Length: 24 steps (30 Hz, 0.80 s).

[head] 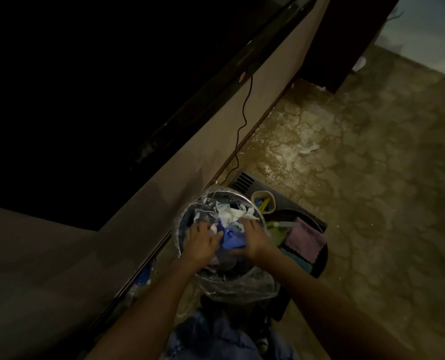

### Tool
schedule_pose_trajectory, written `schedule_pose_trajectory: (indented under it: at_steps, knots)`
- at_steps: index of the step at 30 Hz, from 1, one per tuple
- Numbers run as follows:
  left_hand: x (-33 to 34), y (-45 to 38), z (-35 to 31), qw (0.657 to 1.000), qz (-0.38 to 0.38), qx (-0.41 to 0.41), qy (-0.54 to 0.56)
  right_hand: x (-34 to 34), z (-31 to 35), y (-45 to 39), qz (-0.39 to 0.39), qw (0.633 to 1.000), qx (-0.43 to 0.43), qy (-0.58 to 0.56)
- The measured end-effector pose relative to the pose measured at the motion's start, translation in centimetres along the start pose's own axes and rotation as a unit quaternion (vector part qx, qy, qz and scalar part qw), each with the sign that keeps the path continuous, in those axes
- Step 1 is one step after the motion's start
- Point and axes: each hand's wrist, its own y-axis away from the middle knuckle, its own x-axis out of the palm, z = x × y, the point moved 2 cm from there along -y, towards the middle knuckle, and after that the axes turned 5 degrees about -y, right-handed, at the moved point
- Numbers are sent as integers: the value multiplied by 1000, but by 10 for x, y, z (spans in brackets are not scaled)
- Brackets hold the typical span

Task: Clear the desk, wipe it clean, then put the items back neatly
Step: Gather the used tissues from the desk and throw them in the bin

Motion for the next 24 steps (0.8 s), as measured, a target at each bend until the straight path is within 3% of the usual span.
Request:
schedule_pose_trajectory:
  at_steps: [13, 19, 24]
  knots:
    - [-53, 78, -26, 983, -171, 44, -56, -68, 22, 60, -31, 985, -146, 88]
    - [-23, 172, -13, 974, -223, -9, -27, -50, 30, 107, 25, 964, -233, 126]
    - [13, 260, 16, 957, -269, -112, 4, 1, 46, 152, 103, 935, -296, 164]
